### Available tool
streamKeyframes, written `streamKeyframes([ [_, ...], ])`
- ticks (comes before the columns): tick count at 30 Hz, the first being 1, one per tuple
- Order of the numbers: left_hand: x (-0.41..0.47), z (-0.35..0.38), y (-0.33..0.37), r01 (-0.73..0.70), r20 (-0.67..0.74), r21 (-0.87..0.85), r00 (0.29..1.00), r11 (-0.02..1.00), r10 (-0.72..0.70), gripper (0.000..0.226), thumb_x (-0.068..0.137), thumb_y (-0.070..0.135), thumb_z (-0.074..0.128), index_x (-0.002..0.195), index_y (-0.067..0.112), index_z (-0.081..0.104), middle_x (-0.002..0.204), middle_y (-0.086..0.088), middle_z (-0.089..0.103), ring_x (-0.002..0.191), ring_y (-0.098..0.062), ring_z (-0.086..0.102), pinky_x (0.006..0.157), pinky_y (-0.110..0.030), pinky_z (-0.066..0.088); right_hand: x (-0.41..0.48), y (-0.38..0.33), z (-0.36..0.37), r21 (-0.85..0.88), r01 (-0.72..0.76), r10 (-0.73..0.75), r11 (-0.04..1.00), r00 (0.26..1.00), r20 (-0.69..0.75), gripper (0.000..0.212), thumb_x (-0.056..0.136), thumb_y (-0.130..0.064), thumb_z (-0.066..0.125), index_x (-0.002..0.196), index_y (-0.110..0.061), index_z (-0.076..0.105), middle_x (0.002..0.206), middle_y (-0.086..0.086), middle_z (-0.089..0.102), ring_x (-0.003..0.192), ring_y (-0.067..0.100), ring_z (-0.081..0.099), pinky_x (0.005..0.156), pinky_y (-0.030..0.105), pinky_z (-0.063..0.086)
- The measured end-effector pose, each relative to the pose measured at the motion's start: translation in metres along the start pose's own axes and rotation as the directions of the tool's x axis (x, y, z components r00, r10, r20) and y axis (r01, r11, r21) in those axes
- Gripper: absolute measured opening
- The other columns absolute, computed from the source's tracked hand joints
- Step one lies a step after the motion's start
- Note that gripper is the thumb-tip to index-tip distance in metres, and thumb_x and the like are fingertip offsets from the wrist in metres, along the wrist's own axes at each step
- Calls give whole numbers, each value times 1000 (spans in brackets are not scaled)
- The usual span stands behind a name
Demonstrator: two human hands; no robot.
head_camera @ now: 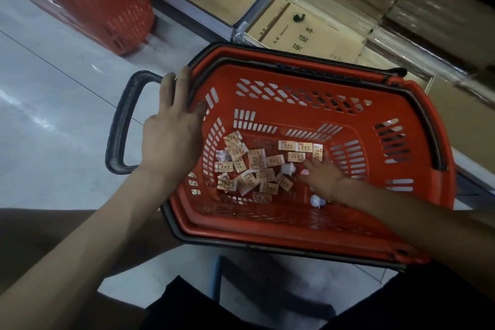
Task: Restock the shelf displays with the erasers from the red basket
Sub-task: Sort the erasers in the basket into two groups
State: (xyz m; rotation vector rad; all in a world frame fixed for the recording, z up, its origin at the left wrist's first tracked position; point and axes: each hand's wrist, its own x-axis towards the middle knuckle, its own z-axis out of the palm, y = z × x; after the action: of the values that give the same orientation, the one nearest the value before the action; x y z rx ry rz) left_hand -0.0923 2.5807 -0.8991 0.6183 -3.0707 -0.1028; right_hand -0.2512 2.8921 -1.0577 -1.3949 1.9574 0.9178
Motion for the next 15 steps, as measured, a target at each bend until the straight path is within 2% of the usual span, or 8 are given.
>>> streamKeyframes([
  [2, 0, -1, 0, -4, -3, -12, 1000, 1000, 4, 29, 88, 14, 73, 116, 10, 67, 168, -20, 20, 155, -44, 19, 52, -47, 52, 14, -15, -23, 9, 33, -32, 999, 996, -77, 56, 95, -15, 58, 149, -22, 46, 157, 17, 31, 140, 38, 34, 106, 49, 38],
  [4, 0, -1, 0, -6, -4, -14, 1000, 1000, 6, 30, 88, 14, 73, 118, 10, 67, 168, -21, 21, 154, -44, 20, 52, -46, 51, 36, -37, -53, 11, 102, -97, 995, 967, -236, 45, 93, -13, 60, 137, -18, 59, 148, 18, 44, 131, 38, 44, 94, 46, 44],
  [6, 0, 0, -1, -5, -6, -3, 1000, 1000, 5, 31, 88, 14, 75, 119, 11, 67, 168, -20, 21, 155, -44, 20, 52, -45, 51, 62, -60, -80, 36, 163, -136, 986, 910, -393, 46, 83, -6, 66, 129, -12, 64, 140, 23, 54, 126, 46, 52, 93, 53, 49],
  [8, 0, 1, -1, -3, -11, 0, 1000, 1000, 3, 32, 90, 17, 75, 121, 12, 68, 168, -20, 21, 155, -43, 20, 54, -47, 53, 86, -82, -105, 115, 218, -138, 969, 865, -482, 50, 81, -7, 69, 130, -12, 64, 130, 20, 61, 119, 44, 59, 90, 55, 53],
  [11, 1, 3, -2, 2, -14, 15, 1000, 1000, -1, 33, 91, 18, 75, 123, 14, 68, 169, -19, 20, 155, -42, 19, 55, -48, 56, 116, -107, -132, 147, 300, -184, 943, 833, -522, 42, 86, -4, 66, 129, -5, 65, 128, 21, 64, 119, 40, 60, 96, 53, 53],
  [14, 3, 5, -3, -1, -16, 23, 1000, 1000, 1, 34, 93, 21, 74, 125, 15, 68, 169, -18, 19, 156, -41, 18, 56, -47, 55, 134, -112, -127, 97, 345, -246, 933, 813, -528, 30, 81, 5, 70, 110, -1, 74, 112, 21, 71, 108, 39, 66, 93, 50, 56],
  [15, 3, 5, -3, -2, -15, 25, 1000, 1000, 3, 35, 93, 23, 74, 127, 15, 67, 169, -17, 18, 156, -41, 18, 57, -47, 55, 133, -111, -123, 106, 347, -244, 932, 814, -527, 31, 80, 5, 71, 110, -1, 73, 112, 21, 70, 108, 40, 65, 93, 50, 56],
])
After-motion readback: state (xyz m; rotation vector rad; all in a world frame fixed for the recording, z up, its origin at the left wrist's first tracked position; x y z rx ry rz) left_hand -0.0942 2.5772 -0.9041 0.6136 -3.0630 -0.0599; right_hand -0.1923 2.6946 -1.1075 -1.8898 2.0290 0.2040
